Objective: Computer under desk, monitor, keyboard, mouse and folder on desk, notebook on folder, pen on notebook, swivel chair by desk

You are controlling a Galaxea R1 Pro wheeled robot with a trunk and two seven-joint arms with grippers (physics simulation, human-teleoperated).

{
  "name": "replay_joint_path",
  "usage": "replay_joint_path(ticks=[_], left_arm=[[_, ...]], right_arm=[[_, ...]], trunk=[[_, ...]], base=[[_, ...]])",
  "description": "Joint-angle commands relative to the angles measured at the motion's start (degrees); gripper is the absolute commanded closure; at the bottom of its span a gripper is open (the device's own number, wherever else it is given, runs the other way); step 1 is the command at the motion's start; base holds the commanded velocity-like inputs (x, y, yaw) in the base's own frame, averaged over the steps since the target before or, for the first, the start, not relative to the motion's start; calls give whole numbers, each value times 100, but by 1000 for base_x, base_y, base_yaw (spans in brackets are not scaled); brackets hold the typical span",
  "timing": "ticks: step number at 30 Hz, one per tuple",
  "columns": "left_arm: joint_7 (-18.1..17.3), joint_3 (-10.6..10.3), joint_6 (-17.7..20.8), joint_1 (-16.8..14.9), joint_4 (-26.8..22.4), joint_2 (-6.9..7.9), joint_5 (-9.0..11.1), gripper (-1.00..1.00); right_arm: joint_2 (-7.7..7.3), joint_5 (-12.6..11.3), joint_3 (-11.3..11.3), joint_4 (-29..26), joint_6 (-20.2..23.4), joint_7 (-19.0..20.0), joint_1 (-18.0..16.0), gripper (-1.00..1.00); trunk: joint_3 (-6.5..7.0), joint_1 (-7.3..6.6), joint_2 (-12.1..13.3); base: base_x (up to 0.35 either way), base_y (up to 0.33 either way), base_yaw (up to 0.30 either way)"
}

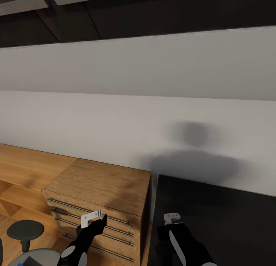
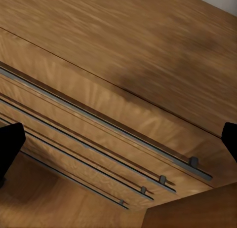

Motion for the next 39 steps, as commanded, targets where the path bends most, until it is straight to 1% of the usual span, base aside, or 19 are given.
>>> replay_joint_path(ticks=[1,22,33,39], left_arm=[[24,2,30,-3,-9,-3,61,-100],[16,11,28,-3,26,23,54,-100],[15,11,33,-3,26,24,61,-100],[16,11,33,-3,26,24,61,-100]], right_arm=[[-3,-34,8,113,20,-6,0,100],[0,-33,15,115,18,-11,0,100],[6,-36,17,114,13,-11,0,100],[7,-34,23,114,13,-11,0,100]], trunk=[[-9,2,-5],[-9,2,-5],[-9,2,-5],[-9,2,-5]], base=[[0,0,0],[0,0,0],[-278,5,0],[-238,135,0]])
